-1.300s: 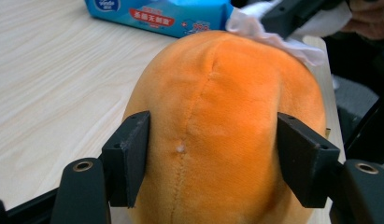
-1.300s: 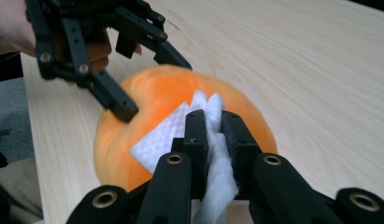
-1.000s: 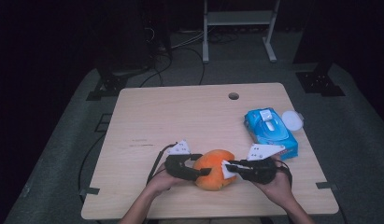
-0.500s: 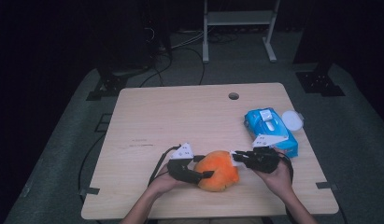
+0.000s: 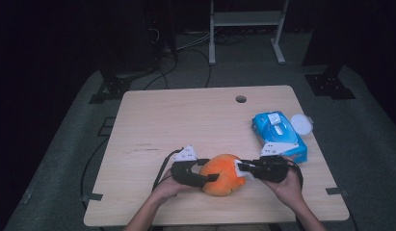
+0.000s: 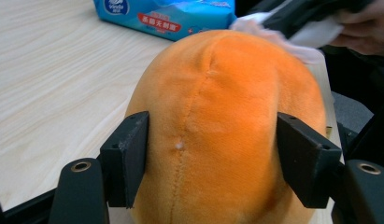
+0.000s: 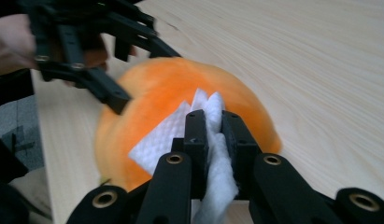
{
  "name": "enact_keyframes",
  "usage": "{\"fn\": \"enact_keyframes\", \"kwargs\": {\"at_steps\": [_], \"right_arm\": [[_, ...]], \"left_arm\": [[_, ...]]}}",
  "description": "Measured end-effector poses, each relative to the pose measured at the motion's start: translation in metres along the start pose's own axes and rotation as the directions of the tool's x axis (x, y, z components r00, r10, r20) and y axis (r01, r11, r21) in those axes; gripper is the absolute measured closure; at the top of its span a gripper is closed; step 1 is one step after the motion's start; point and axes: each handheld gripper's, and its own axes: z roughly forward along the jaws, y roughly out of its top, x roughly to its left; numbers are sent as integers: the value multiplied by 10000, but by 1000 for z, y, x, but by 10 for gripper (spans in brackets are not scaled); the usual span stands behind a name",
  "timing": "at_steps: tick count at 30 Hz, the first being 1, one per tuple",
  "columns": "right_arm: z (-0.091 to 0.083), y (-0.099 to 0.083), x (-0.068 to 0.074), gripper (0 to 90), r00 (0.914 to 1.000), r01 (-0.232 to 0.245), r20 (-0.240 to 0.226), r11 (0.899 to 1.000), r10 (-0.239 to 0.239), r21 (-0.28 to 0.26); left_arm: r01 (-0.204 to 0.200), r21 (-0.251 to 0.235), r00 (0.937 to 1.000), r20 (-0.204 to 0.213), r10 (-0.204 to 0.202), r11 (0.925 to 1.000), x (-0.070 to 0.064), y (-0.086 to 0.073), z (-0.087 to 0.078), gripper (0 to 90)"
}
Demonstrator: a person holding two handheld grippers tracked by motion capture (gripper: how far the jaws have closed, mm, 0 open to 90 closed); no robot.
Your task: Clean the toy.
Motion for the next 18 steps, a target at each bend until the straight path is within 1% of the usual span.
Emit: {"fn": "enact_keyframes", "kwargs": {"at_steps": [1, 2, 4, 7, 8, 9, 12, 13, 15, 17, 18], "right_arm": [[1, -2, -4, 806, 9998, -92, 157, 9999, 90, 73], [1, -3, -8, 806, 9994, -284, 220, 9995, 281, 127], [1, -4, -11, 807, 9987, -479, 181, 9988, 477, 111], [1, 2, -4, 807, 9995, -263, 164, 9997, 263, 11], [1, 4, 0, 807, 9998, -147, 123, 9999, 148, -52], [1, 8, 4, 807, 10000, -21, 16, 9999, 21, -143], [0, 13, 11, 805, 9996, 78, -274, 9993, -88, -358], [1, 13, 12, 805, 9993, 140, -337, 9993, -152, -357], [3, 12, 13, 805, 9990, 244, -365, 9995, -251, -193], [3, 10, 10, 804, 9984, 223, -523, 9998, -223, -7], [2, 9, 10, 804, 9983, 271, -519, 9996, -267, 77]], "left_arm": [[-33, -48, 10000, 15, 33, 10000, -2, 0, 1, 306], [-77, -46, 10000, 20, 77, 10000, -4, 1, 2, 301], [-132, 11, 9998, -134, 132, 9999, -10, 4, 4, 282], [-292, 72, 9995, -151, 293, 9995, -16, 6, 8, 263], [-443, 90, 9989, -165, 444, 9990, -19, 7, 10, 259], [-527, 104, 9984, -177, 529, 9986, -21, 7, 10, 256], [-814, 154, 9965, -179, 817, 9966, -29, 9, 14, 248], [-953, 191, 9953, -154, 956, 9953, -31, 10, 14, 238], [-1045, 139, 9945, 33, 1045, 9944, -31, 10, 14, 197], [-1028, 4, 9946, 169, 1028, 9947, -28, 10, 11, 165], [-945, -92, 9954, 154, 946, 9955, -26, 11, 9, 152]]}}
